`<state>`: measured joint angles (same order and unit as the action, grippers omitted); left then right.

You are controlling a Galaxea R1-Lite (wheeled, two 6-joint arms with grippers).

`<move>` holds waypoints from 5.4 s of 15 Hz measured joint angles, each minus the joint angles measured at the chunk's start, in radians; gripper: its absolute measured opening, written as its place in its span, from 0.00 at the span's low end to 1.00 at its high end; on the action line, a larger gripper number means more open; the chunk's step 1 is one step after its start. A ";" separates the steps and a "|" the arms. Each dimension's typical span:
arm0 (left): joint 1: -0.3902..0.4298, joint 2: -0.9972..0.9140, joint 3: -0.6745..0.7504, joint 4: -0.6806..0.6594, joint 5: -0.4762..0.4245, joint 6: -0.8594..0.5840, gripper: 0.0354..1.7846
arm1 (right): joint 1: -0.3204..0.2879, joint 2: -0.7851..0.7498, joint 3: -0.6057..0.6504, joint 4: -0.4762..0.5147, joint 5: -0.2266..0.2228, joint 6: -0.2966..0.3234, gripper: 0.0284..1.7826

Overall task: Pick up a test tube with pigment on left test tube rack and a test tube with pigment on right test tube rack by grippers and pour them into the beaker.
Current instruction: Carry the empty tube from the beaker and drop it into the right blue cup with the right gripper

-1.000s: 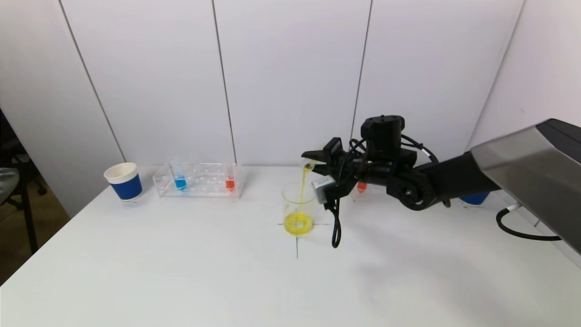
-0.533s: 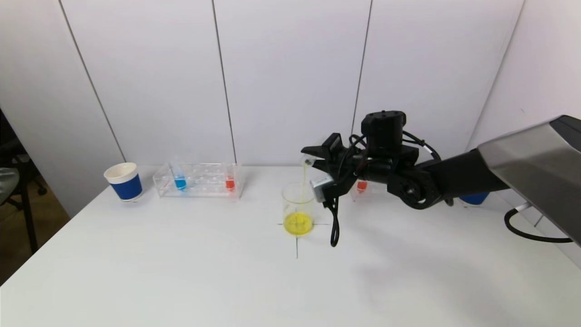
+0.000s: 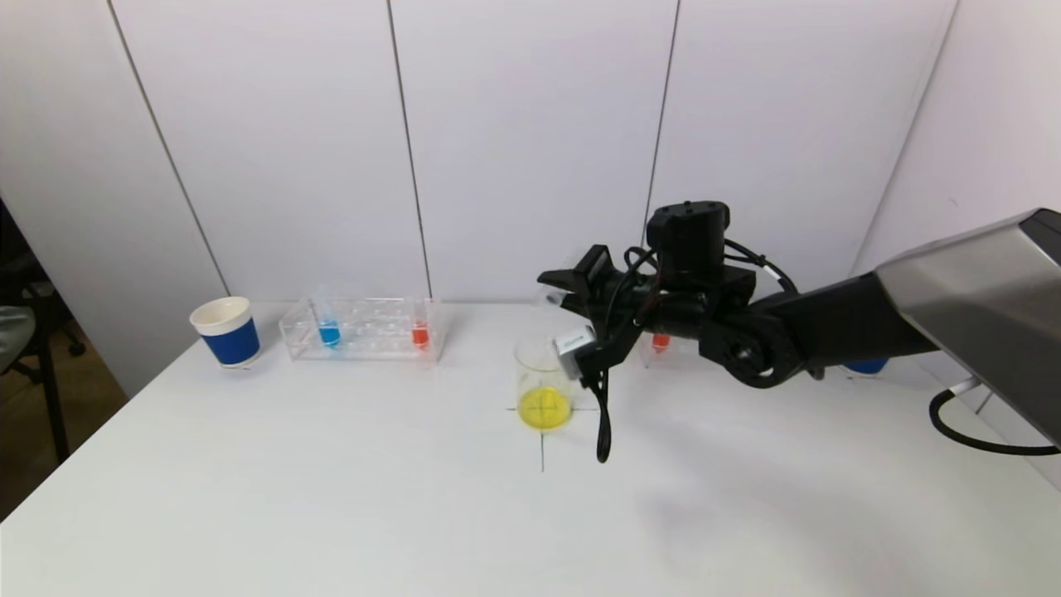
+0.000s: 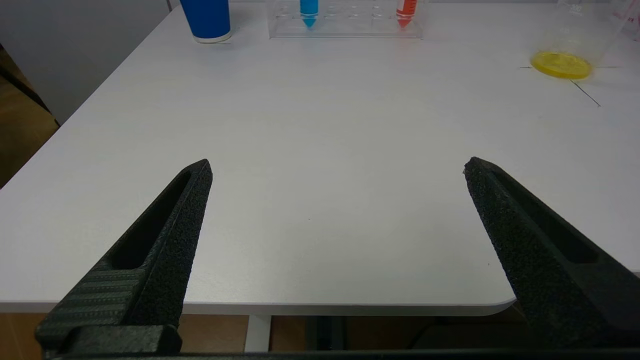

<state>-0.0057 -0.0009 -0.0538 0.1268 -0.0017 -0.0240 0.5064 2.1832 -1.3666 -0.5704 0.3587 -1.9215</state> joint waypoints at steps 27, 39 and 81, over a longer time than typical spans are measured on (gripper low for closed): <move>0.000 0.000 0.000 0.000 0.000 0.000 0.99 | -0.057 -0.213 0.057 -0.182 -0.156 1.238 0.25; 0.000 0.000 0.000 0.000 0.000 0.000 0.99 | -0.341 -0.314 0.023 0.030 -0.274 1.793 0.25; 0.000 0.000 0.000 0.000 0.000 0.000 0.99 | -0.831 0.005 0.241 -0.301 -0.199 1.887 0.25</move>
<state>-0.0057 -0.0009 -0.0538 0.1268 -0.0013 -0.0245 -0.3247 2.1883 -1.1255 -0.8717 0.1600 -0.0340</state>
